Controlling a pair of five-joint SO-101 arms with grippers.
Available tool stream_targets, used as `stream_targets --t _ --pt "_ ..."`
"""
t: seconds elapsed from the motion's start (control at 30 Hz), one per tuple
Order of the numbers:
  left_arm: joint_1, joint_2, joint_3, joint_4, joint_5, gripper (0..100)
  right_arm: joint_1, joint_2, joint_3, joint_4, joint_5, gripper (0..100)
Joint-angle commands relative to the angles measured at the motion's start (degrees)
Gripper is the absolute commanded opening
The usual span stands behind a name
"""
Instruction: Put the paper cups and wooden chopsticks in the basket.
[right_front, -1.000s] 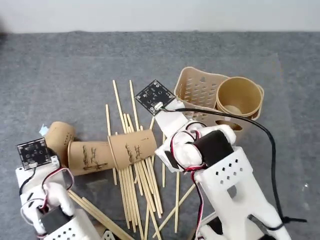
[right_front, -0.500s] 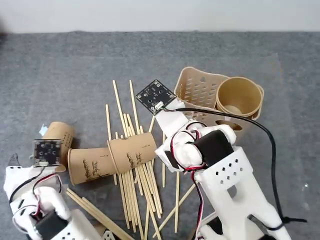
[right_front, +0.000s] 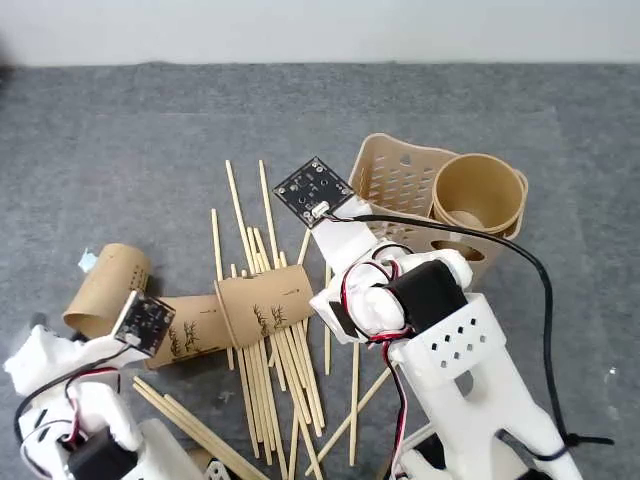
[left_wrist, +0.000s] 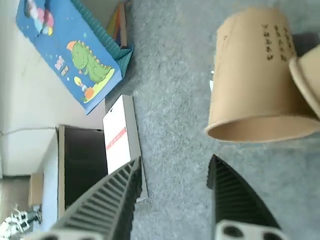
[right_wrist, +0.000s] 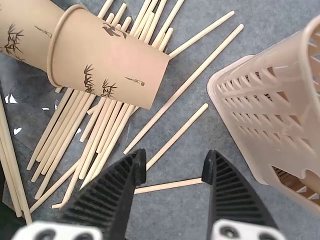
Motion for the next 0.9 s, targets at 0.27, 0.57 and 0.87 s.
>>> stream_targets --t 0.27,0.57,0.87 --pt "-0.1 3.2 -5.7 5.4 -8.1 21 -0.3 0.1 -0.4 2.2 -0.5 19.9" --pt "1.3 39.5 -29.1 13.7 -8.8 21 -0.2 0.1 -0.5 3.4 -0.5 19.9" --pt "2.0 62.9 -33.2 -3.6 -9.0 21 -0.2 0.1 -0.5 3.2 -0.5 19.9"
